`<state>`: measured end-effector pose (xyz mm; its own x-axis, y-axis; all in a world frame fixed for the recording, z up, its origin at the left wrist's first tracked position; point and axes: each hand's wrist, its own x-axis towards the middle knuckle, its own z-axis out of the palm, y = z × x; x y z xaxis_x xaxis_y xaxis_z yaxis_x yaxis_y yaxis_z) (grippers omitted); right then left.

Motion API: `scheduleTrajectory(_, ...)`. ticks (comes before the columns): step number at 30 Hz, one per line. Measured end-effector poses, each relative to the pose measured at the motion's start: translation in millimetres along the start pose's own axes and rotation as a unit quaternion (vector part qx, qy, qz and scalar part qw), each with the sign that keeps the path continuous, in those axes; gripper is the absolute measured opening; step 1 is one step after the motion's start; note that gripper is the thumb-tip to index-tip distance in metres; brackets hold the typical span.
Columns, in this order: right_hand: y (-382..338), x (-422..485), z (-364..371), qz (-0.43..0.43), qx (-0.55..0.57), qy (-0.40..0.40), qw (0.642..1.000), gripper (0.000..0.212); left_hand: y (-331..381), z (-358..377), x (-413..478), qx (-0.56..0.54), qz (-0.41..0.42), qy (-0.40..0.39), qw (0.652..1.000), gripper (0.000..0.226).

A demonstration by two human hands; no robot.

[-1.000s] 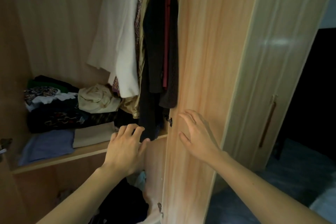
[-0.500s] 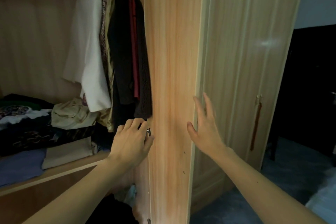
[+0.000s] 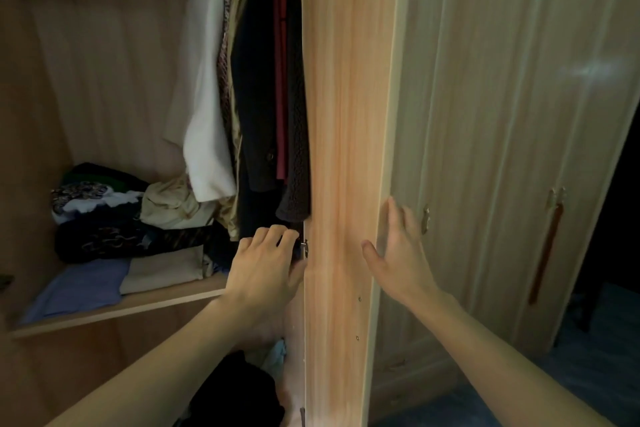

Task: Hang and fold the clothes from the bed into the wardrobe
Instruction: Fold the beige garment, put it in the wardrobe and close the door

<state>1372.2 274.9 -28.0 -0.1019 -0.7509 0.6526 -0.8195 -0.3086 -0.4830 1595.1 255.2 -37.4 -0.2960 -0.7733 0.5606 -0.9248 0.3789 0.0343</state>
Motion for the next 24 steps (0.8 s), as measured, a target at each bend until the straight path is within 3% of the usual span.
scheduleTrajectory(16, -66.1, -2.8, 68.4, -0.163, 0.124, -0.129, 0.97, 0.089, -37.1, 0.4, -36.0, 0.036, -0.045, -0.036, 0.998, 0.042)
scheduleTrajectory(24, -125.0, 12.2, 119.8, -0.176, 0.14, -0.164, 0.96, 0.086, -102.3, -5.1, -41.6, 0.022, -0.057, -0.051, 0.997, 0.05)
